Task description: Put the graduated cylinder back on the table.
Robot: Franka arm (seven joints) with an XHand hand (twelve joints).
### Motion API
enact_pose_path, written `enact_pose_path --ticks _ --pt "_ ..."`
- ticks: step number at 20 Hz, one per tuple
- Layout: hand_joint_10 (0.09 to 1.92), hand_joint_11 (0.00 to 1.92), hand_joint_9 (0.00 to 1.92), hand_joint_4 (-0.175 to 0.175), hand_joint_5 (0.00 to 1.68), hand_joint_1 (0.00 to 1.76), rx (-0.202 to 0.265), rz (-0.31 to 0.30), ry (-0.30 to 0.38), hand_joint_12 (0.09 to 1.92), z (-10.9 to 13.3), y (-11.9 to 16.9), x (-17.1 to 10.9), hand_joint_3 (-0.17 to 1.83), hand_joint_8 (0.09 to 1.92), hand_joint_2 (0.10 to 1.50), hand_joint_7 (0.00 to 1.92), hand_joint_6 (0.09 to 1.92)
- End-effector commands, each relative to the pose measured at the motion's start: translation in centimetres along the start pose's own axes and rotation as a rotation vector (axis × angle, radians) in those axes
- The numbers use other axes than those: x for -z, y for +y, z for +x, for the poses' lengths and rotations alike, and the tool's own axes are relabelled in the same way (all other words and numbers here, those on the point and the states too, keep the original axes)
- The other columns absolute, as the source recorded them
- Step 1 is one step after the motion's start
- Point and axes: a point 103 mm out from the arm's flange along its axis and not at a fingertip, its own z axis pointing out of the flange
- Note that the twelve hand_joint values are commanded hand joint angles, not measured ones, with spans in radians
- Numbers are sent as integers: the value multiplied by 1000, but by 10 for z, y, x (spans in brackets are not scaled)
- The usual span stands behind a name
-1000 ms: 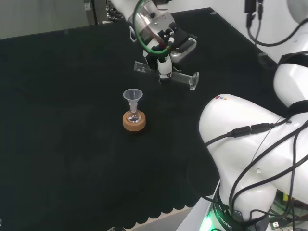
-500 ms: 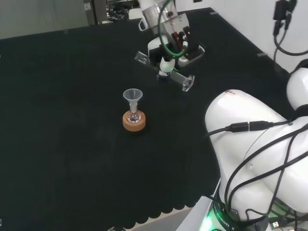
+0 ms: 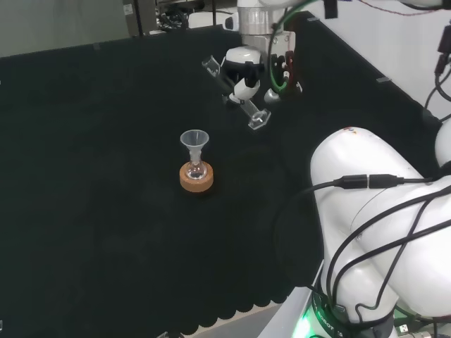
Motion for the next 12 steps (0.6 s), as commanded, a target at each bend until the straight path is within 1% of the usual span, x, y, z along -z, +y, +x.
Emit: enact_pose_path --ticks 1,4,6,8,9,12 --pt "87 1216 1435 -175 1009 1265 22 -140 149 729 -27 27 -29 1 945 1096 1034 958" --pt "87 1214 1431 -175 1008 1265 17 -181 218 730 -34 37 -42 2 948 1097 1032 961" --pt "87 1212 1428 -175 1007 1265 14 -212 240 731 -38 40 -49 2 950 1097 1030 963" --pt "87 1208 1426 -175 1003 1264 6 -230 248 735 -41 42 -54 2 957 1099 1026 970" --pt "87 1205 1426 -175 1000 1263 2 -236 228 738 -42 43 -58 2 961 1100 1023 974" --pt "87 1202 1425 -175 997 1263 -17 -269 255 742 -44 45 -68 2 966 1102 1020 979"
